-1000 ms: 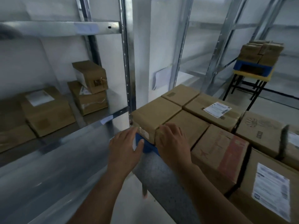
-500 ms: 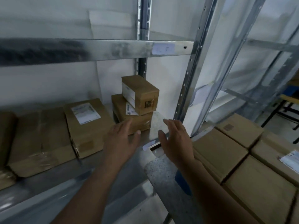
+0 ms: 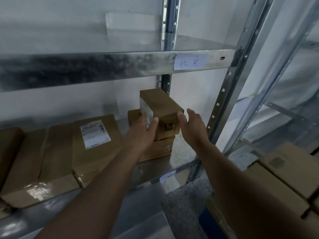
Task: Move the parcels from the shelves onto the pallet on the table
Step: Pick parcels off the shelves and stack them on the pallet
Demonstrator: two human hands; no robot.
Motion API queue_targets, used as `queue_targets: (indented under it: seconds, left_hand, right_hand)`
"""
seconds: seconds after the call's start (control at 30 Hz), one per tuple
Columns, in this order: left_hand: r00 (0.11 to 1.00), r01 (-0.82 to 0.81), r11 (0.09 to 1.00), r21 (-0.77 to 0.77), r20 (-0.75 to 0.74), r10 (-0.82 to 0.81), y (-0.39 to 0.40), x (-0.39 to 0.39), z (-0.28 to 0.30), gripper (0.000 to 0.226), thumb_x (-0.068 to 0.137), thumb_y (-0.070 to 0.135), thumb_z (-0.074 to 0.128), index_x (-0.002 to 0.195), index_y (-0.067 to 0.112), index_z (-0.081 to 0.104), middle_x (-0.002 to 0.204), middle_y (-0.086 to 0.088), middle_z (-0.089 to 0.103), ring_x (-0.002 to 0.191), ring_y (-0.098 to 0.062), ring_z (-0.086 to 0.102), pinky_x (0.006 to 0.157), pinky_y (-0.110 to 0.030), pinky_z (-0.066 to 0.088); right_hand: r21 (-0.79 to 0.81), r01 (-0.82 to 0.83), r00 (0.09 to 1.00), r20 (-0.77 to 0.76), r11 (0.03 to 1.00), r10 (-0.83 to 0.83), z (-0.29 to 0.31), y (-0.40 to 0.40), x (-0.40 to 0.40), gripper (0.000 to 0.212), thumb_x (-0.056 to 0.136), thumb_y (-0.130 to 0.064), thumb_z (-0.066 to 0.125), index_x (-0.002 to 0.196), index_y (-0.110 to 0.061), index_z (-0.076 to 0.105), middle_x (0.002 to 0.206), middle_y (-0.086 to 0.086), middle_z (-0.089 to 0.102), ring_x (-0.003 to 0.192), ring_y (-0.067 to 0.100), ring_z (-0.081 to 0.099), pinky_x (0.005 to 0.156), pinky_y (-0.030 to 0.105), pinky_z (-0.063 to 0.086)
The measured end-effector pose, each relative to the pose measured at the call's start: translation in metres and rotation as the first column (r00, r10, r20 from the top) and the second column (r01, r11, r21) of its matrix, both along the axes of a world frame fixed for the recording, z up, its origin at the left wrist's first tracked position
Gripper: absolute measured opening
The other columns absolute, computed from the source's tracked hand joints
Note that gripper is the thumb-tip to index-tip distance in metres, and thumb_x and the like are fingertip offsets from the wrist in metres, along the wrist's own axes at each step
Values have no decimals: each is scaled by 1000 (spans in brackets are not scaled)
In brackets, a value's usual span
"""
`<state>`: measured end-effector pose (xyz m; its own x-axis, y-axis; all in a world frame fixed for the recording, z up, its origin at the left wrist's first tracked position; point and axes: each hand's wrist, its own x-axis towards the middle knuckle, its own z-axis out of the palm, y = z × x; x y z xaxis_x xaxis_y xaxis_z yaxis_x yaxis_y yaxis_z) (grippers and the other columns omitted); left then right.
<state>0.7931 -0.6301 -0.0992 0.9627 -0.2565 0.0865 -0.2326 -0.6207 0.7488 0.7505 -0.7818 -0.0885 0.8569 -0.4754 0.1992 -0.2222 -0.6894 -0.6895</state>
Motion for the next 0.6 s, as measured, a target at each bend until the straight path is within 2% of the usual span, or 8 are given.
queue_targets:
  seconds: [0.1,0.2,0.3,0.47,0.53,0.6]
  left_hand:
    - [996,-23,999,-34,-83,20,-17,16,0,71,90,68,19,147,27,25,145,-6,43,127,-29,44,105,-45,36]
    - [985,-45,995,-84,-172,30,-27,19,-3,71,92,66,18,148,24,25,145,-8,41,129,-30,42,105,-42,33]
    - [979,-53,985,-166,-204,19,-30,18,-5,65,94,62,18,143,24,35,138,-11,47,122,-31,47,104,-45,37]
    - [969,-45,947,-317,-243,-35,-20,6,-6,57,94,55,29,141,24,39,137,-9,49,121,-28,48,102,-48,40]
    - [970,-12,932,-361,-230,-77,-12,-6,-8,52,94,53,32,138,25,40,134,-7,51,118,-27,51,101,-48,41]
    - [967,5,926,-377,-234,-101,-1,-18,-14,59,88,61,35,139,33,37,135,-2,51,118,-25,51,102,-48,40]
  right_hand:
    - [91,-61,998,-3,994,62,3,-2,16,49,102,-42,26,138,-10,37,136,11,48,125,26,46,87,28,33]
    - [193,-89,996,26,977,85,0,-1,31,43,102,-41,24,125,-10,43,107,2,55,95,17,58,70,24,39]
    - [208,-74,997,37,975,68,-3,1,34,37,102,-39,27,120,-11,44,89,-6,52,73,6,53,55,19,37]
    - [273,-93,995,55,958,81,4,8,10,15,101,-24,36,114,-17,37,84,-7,49,68,6,50,52,19,37]
    - [274,-121,991,87,954,100,5,16,-6,17,101,-22,37,117,-18,38,88,-7,51,71,7,51,56,18,40]
    - [284,-127,989,115,950,98,2,25,-24,22,100,-21,39,122,-17,40,98,-2,56,75,8,54,61,21,45]
